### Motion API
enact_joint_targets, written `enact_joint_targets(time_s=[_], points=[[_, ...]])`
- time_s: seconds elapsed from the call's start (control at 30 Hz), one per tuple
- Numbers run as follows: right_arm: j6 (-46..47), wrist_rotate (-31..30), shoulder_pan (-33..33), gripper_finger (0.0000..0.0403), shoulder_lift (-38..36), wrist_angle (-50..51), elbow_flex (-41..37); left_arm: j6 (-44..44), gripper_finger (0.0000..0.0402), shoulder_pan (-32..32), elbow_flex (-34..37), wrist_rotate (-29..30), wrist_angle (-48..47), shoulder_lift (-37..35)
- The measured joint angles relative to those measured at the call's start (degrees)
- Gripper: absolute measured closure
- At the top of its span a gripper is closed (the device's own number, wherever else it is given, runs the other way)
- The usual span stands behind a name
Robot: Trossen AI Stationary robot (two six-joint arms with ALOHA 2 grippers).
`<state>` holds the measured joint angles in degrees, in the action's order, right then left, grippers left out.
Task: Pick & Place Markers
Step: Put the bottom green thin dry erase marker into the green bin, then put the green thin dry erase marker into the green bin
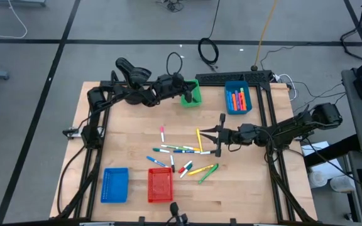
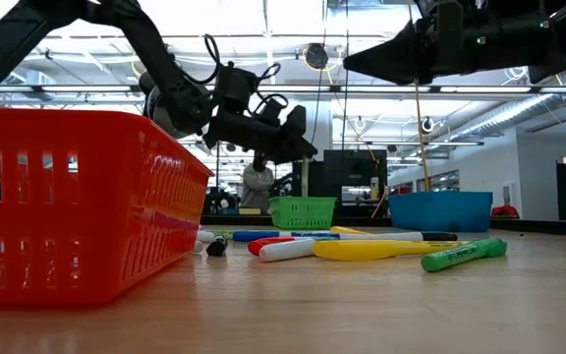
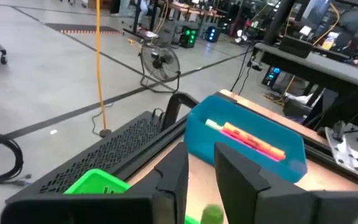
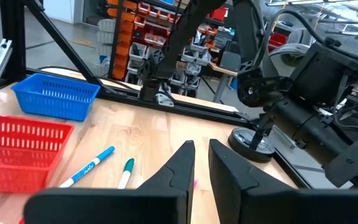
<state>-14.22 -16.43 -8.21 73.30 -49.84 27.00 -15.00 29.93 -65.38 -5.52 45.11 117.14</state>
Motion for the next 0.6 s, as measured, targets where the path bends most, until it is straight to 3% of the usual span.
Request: enact_joint_targets(time_s=[0.2, 0.37, 0.6], points=[[0.0, 0.0, 0.0, 0.0369, 0.0, 0.4, 0.0, -0.5, 0.0326, 0.0, -0.1, -3.3, -0.5, -0.8], [0.2, 0.0, 0.0, 0.0369, 0.0, 0.4, 0.0, 1.4, 0.0326, -0.5, -0.1, -5.2, -1.2, -6.0], [0.5, 0.0, 0.0, 0.0369, 0.0, 1.5, 0.0, 10.0, 0.0326, -2.6, -0.1, -6.7, -16.1, -19.0]])
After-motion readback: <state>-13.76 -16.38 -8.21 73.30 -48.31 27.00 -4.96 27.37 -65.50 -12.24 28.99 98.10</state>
